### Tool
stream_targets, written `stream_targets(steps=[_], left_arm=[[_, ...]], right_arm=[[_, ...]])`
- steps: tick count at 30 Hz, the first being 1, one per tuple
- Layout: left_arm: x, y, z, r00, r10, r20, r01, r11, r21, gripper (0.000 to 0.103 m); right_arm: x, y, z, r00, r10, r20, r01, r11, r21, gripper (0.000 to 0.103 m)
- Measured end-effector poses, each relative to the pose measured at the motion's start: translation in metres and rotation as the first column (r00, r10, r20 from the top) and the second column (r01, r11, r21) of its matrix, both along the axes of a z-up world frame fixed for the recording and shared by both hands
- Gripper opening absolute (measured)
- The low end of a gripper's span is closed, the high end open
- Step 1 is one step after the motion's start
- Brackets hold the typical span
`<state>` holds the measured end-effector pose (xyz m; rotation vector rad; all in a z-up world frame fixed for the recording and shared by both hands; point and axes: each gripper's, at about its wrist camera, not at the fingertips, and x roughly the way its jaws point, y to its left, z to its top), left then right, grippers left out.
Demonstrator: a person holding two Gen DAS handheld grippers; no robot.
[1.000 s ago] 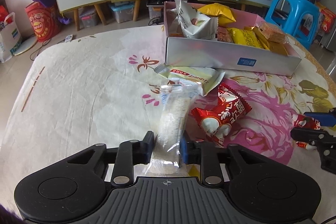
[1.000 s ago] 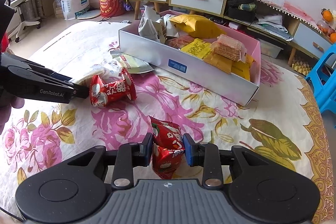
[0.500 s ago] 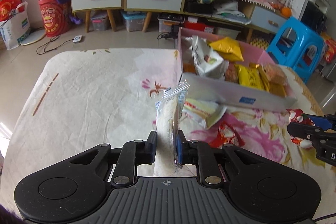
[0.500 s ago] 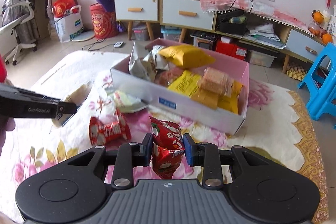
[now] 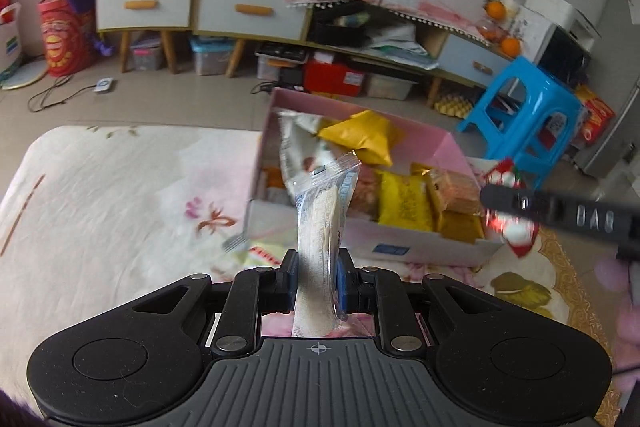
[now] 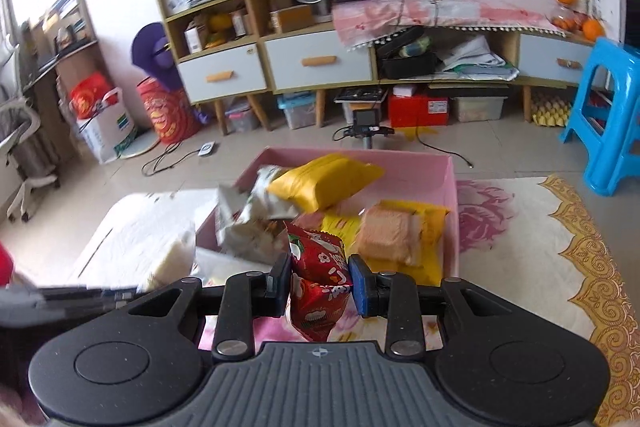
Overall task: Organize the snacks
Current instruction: 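Carry both held snacks into the pink box and open both tools to release them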
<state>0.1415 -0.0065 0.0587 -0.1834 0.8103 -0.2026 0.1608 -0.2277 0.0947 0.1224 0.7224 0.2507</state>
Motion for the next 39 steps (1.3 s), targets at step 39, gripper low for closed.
stream_targets(steps=[39], left_arm=[[0.098, -0.053, -0.015, 0.995, -0.085, 0.047, 0.091, 0.988, -0.127, 0.043]], right_arm=[[0.089, -0.069, -0.036, 0.981, -0.185, -0.06, 0.195, 0.932, 0.305, 0.051]])
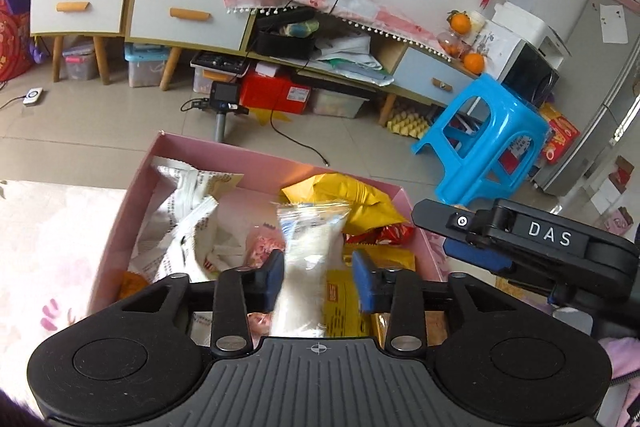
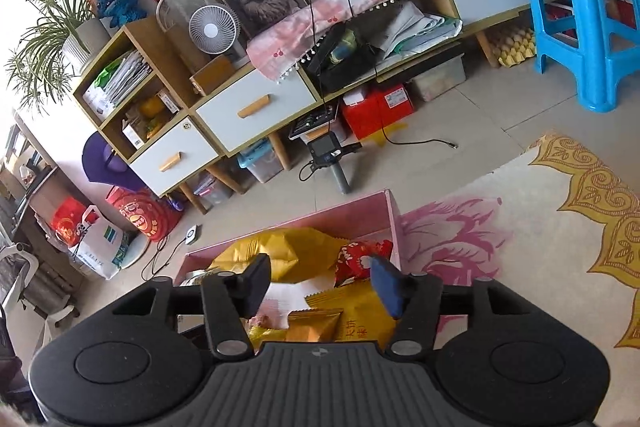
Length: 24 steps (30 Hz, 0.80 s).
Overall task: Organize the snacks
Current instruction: 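Carry both held snacks into the pink box and open both tools to release them, then move both tools back toward the last snacks beside the box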
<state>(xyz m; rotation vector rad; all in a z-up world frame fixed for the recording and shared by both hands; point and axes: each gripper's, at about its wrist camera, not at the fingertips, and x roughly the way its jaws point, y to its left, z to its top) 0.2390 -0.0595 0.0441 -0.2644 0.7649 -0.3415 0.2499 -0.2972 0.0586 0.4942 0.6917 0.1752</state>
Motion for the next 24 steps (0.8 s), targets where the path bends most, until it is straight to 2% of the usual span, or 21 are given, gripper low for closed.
stream_targets(steps=[5, 13, 16, 24], left_arm=[[-0.016, 0.005, 0.01, 1.0, -0.008, -0.003, 0.008, 1.0, 0.023, 0.052], [-0.05, 0.014, 0.022, 1.0, -0.012, -0.017, 0.014, 0.996, 0.092, 0.063], [-0.064, 0.02, 0.025, 1.0, -0.002, -0.02, 0.004, 0.994, 0.106, 0.068], [-0.103, 0.033, 0.032, 1.0, -0.023, 0.0, 0.022, 0.991, 0.135, 0.079]], right_arm=[[-0.01, 0.005, 0.009, 1.0, 0.008, 0.007, -0.008, 1.0, -0.021, 0.066], [-0.032, 0.008, 0.032, 1.0, 0.02, -0.003, -0.02, 0.996, -0.089, 0.08], [-0.043, 0.011, 0.039, 1.0, 0.024, -0.004, -0.025, 0.99, -0.135, 0.081], [-0.074, 0.016, 0.046, 0.999, 0.039, -0.018, -0.041, 0.983, -0.182, 0.084]])
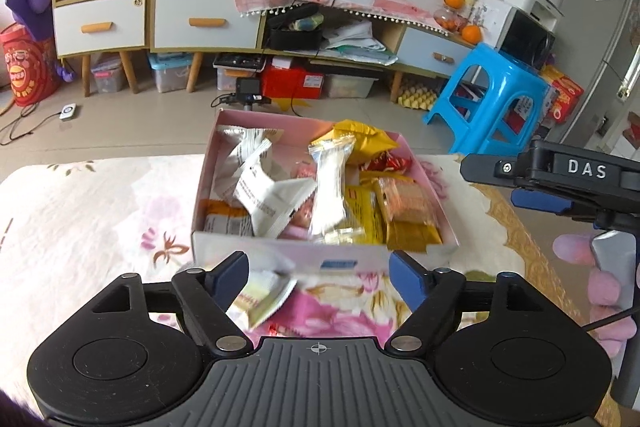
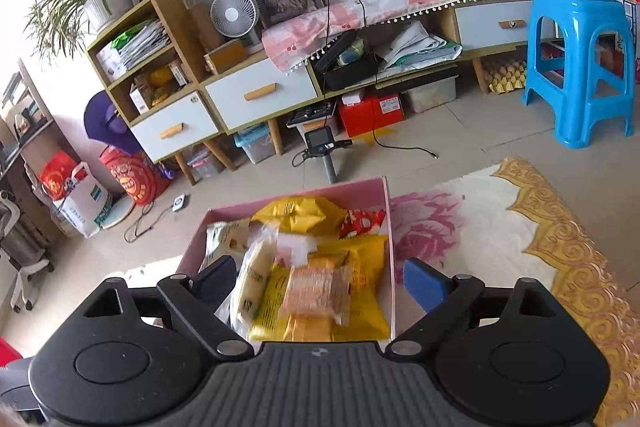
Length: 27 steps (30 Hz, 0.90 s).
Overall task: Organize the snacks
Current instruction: 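Move both tools back toward the last snacks beside the box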
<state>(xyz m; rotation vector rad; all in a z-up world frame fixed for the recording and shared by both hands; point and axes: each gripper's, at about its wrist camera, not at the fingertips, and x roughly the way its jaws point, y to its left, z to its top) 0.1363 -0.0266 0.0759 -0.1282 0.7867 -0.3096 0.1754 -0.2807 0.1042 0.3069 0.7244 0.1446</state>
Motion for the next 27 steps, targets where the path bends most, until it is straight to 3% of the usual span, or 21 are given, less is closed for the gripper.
stream_targets(steps=[18, 23, 27], left_arm=[[-0.056, 0.039, -0.013, 1.0, 0.001, -0.008, 0.0, 0.999, 0.039, 0.094], [-0.062, 0.053, -0.03, 0.999, 0.04, -0.009, -0.04, 0.998, 0.045, 0.095], [-0.057, 0.059, -0.042, 0.994, 0.111, -0.025, -0.107, 0.987, 0.116, 0.095]], right_arm=[[-0.057, 0.038, -0.009, 0.996, 0.077, -0.045, -0.081, 0.991, -0.106, 0.093], [-0.068, 0.052, -0.022, 0.993, 0.107, -0.052, -0.113, 0.982, -0.148, 0.094], [-0.076, 0.067, -0.036, 0.988, 0.139, -0.07, -0.15, 0.967, -0.204, 0.094]])
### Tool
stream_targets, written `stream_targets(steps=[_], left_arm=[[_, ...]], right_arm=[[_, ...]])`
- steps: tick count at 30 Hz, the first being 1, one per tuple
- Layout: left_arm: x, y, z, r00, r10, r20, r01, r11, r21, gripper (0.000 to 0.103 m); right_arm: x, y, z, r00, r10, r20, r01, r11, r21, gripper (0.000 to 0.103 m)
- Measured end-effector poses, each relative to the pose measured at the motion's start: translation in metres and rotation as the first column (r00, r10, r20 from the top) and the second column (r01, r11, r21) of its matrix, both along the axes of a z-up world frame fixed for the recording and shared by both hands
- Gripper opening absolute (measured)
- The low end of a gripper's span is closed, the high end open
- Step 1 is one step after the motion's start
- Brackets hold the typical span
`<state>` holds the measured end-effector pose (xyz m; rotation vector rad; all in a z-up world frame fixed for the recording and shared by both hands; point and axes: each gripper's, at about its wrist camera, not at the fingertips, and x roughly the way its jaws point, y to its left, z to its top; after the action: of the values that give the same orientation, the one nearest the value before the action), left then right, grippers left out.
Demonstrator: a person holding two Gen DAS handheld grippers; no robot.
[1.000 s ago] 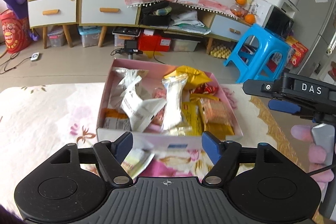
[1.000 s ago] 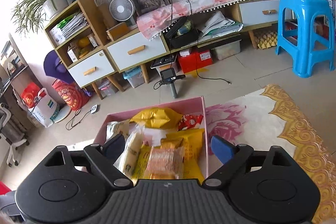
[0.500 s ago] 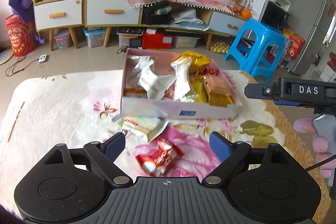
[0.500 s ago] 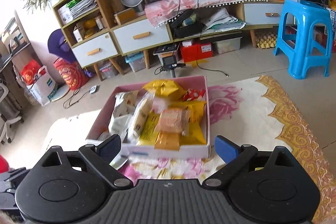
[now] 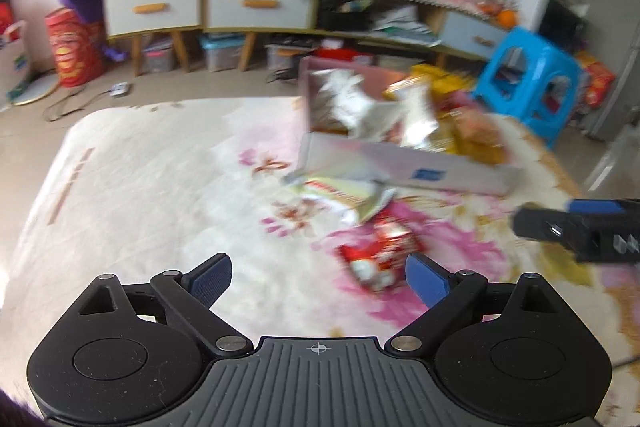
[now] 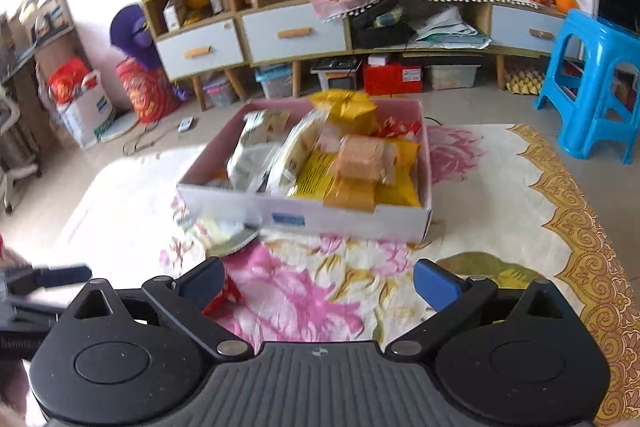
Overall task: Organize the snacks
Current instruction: 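Move both tools back toward the last snacks beside the box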
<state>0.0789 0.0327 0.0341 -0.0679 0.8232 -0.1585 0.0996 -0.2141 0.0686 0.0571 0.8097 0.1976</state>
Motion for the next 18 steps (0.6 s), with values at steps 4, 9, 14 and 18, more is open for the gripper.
stream_targets(steps=[4, 9, 14, 18], left_arm=[[0.011, 0.009, -0.012, 0.996, 0.081, -0.046, -0.077, 0.994, 0.079, 0.095], [0.018, 0.024, -0.018, 0.986, 0.157, -0.062, -0.151, 0.984, 0.09, 0.095], [0.028, 0.031, -0.022, 0.98, 0.19, -0.058, -0.184, 0.978, 0.097, 0.095], [0.035, 0.036, -0.026, 0.974, 0.212, -0.077, -0.206, 0.975, 0.079, 0.095]], right_arm=[[-0.006, 0.017, -0.01, 0.999, 0.045, -0.008, -0.045, 0.998, -0.048, 0.094], [-0.012, 0.041, -0.022, 0.987, 0.163, 0.015, -0.159, 0.978, -0.136, 0.095], [-0.01, 0.057, -0.031, 0.974, 0.224, 0.033, -0.216, 0.963, -0.163, 0.095], [-0.005, 0.071, -0.04, 0.965, 0.259, 0.036, -0.25, 0.955, -0.157, 0.095]])
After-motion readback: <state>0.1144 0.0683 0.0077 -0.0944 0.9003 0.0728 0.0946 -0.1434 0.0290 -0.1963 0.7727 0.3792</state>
